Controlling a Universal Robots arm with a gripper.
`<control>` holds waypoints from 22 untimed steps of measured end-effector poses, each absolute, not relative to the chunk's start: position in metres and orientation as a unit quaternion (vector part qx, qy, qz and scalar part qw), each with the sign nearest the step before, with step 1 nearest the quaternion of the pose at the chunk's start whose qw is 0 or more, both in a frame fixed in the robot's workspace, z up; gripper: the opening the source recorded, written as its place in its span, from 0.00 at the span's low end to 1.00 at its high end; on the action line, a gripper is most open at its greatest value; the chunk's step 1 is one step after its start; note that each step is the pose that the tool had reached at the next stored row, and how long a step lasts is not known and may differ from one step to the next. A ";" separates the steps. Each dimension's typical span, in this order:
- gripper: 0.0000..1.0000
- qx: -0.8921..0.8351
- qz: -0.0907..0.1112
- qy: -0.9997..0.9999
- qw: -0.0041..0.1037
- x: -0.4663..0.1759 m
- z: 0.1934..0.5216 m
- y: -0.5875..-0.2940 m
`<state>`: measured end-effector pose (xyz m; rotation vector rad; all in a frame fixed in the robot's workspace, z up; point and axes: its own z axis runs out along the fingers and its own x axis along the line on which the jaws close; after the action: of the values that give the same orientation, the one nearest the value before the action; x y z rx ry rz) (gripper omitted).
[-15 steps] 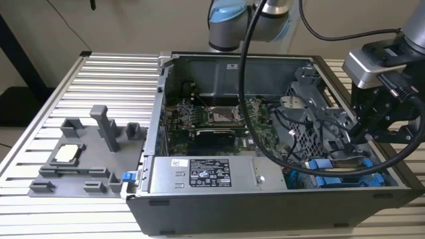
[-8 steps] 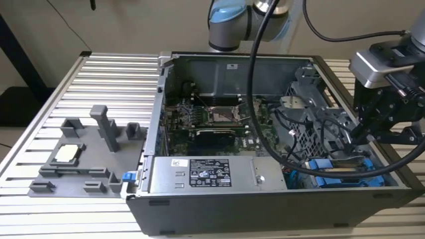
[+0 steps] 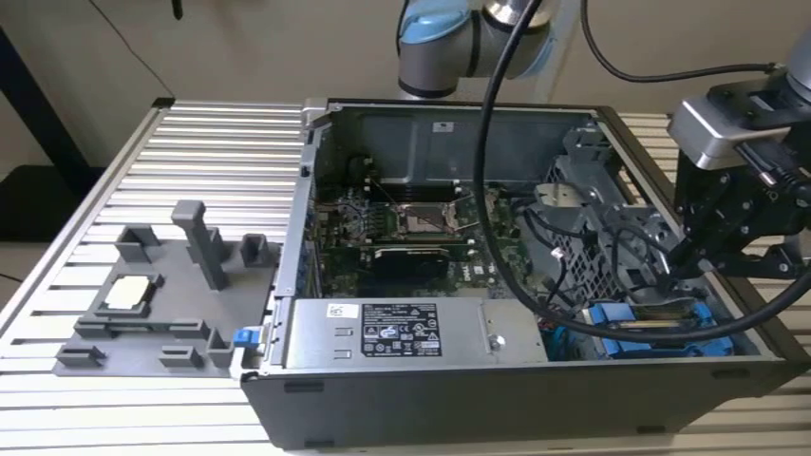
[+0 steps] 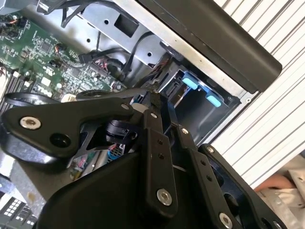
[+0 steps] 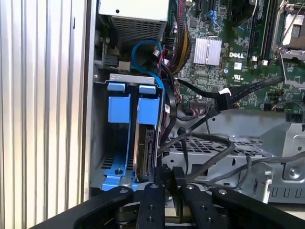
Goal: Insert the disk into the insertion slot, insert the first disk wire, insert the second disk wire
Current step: 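Insert the first disk wire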
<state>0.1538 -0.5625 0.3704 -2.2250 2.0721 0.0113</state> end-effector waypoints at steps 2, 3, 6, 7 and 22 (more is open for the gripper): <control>0.19 -0.730 0.005 0.681 0.050 0.155 0.370 -0.564; 0.19 -0.730 0.005 0.682 0.049 0.155 0.370 -0.564; 0.19 -0.729 0.006 0.683 0.049 0.155 0.369 -0.565; 0.19 -0.729 0.006 0.683 0.048 0.155 0.369 -0.565; 0.19 -0.725 0.008 0.688 0.046 0.156 0.359 -0.572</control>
<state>0.1560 -0.5719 0.3593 -2.2116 2.0992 0.0241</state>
